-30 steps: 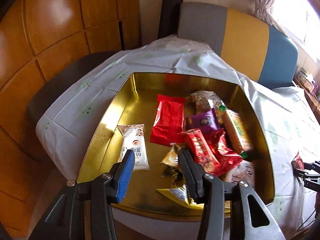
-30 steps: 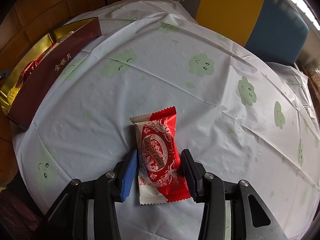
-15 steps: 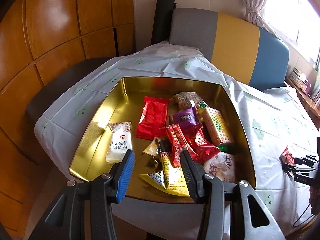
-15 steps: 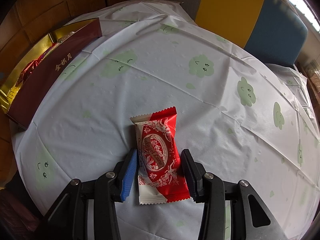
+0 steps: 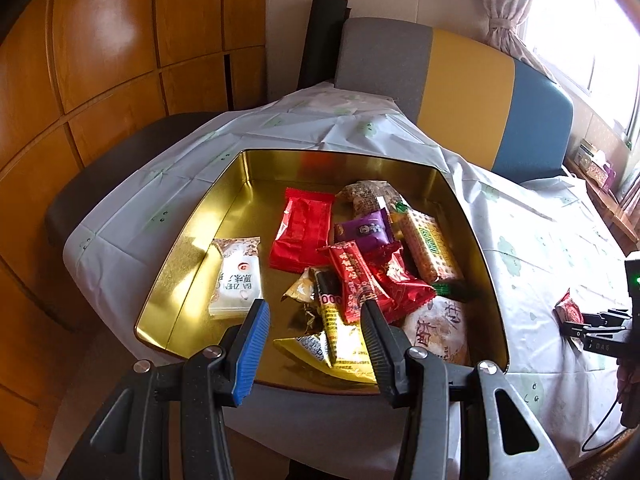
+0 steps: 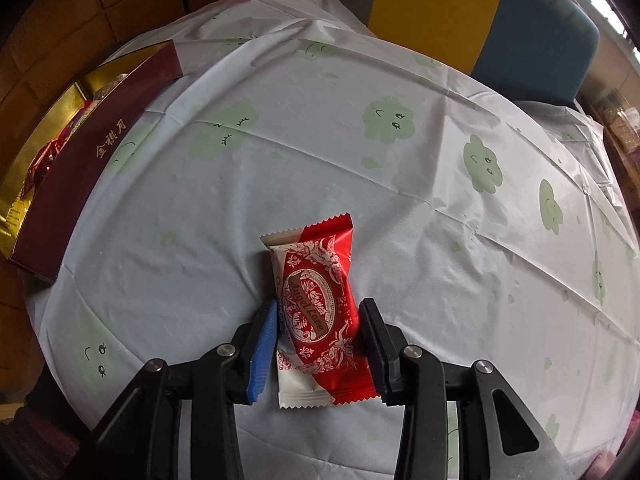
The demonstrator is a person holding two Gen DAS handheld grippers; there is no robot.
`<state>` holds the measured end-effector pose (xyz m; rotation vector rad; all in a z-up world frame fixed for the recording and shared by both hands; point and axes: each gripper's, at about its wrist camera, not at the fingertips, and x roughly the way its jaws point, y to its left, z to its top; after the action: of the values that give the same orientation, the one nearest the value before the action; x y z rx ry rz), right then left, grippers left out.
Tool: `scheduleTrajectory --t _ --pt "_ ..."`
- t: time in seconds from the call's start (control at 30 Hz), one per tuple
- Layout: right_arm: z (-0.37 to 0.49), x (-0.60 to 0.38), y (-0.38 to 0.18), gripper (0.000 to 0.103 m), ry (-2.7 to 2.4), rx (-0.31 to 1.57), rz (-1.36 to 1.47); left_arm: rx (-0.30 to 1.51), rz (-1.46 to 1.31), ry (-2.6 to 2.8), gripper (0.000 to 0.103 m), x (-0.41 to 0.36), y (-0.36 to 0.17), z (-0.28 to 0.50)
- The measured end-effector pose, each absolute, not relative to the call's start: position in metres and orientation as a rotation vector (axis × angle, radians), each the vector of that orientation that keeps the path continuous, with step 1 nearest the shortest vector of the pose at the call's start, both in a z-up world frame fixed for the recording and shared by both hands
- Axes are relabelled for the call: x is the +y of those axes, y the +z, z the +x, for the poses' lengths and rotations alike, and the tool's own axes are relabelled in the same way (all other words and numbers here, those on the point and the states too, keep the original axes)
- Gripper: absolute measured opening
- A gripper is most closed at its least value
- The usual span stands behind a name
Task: Organize snacks
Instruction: 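Carry the red-and-white chocolate packet over the gold tray with the right tool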
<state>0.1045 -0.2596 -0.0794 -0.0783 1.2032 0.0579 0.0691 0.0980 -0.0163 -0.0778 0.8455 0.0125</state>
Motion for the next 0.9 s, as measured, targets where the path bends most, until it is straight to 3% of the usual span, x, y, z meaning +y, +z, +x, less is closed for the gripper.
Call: scheduleTrajectory --t 0.27,0.53,0.9 --pt "0.108 -0.221 -0.038 0.04 0.142 1.095 0.003 0.837 -0.107 0.056 0.048 0.116 -0.02 0.066" --pt "0.134 -0.108 0.012 0.04 0.415 1.013 0.039 0.832 -0.162 0.131 0.048 0.144 -0.021 0.064" --pt "0.203 0.03 -0.04 0.042 0.49 1.134 -0.077 0.846 -0.209 0.158 0.048 0.163 -0.03 0.058"
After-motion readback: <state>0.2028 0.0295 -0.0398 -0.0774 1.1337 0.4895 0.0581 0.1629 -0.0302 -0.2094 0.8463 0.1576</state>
